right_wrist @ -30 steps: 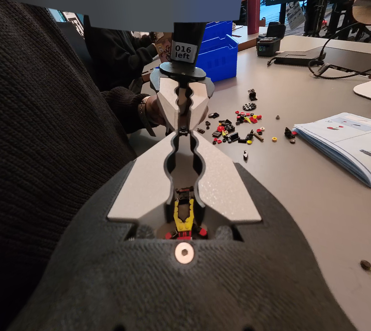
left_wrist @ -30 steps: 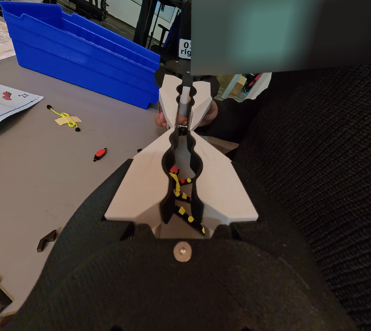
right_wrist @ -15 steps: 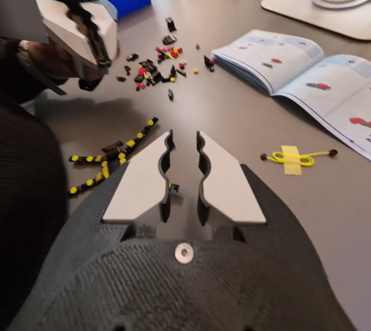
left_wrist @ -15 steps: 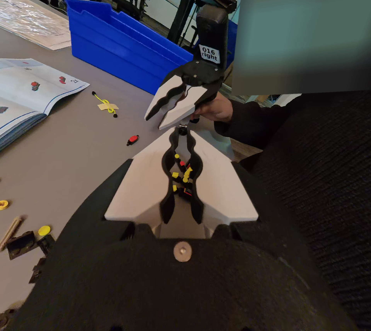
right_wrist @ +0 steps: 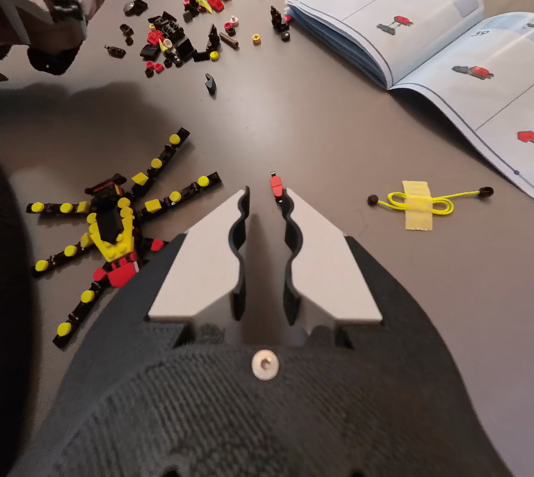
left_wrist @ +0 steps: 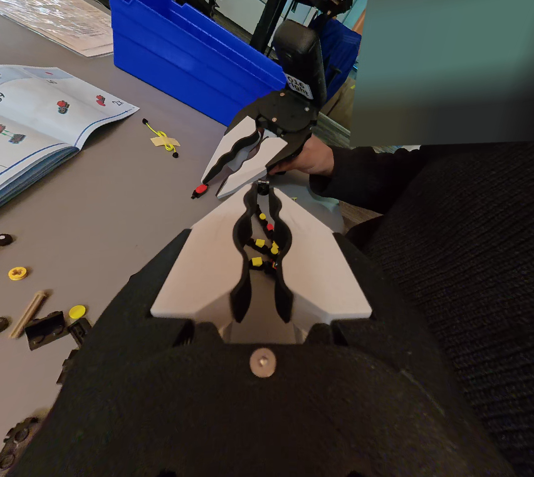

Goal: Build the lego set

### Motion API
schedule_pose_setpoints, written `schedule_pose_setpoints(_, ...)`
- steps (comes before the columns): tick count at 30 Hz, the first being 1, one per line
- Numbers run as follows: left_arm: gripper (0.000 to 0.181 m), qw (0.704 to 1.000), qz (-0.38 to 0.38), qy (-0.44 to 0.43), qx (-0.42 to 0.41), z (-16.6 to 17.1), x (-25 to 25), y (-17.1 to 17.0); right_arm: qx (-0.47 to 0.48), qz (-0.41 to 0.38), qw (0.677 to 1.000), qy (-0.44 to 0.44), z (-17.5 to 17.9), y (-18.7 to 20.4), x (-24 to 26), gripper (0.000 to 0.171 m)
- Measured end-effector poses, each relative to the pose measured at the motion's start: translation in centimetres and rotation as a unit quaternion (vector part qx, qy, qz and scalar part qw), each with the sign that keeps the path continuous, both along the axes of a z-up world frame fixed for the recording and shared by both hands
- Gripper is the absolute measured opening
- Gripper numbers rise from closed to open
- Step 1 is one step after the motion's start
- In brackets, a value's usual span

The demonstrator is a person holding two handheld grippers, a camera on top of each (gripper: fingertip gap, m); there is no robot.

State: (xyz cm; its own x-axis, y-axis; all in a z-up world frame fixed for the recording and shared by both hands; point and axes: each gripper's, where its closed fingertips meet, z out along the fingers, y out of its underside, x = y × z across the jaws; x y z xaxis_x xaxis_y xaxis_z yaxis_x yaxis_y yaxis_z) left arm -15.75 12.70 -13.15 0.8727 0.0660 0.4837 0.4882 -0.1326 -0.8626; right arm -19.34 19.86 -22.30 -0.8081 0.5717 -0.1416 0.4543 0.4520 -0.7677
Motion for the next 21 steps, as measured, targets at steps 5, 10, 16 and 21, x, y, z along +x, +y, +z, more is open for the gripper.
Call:
schedule_pose_setpoints(5,0.005,1.000,0.001,-0.003,-0.002,-0.2,-0.1,-0.1,0.003,-0.004,1.000,0.002,-0.2,0.1,-0.1,0.020)
schedule_pose_setpoints(10,0.005,1.000,0.003,-0.006,-0.004,-0.5,-0.2,-0.2,0.009,-0.004,1.000,0.005,-0.4,0.2,-0.2,0.019)
schedule_pose_setpoints(16,0.005,1.000,0.000,-0.013,-0.007,-0.8,-0.3,-0.2,0.022,-0.004,0.999,0.023,-0.4,0.2,-0.6,0.021)
schedule_pose_setpoints(21,0.005,1.000,-0.004,-0.019,-0.013,-1.3,-0.2,0.0,0.049,0.006,0.998,0.035,-1.0,-0.2,-1.0,0.015)
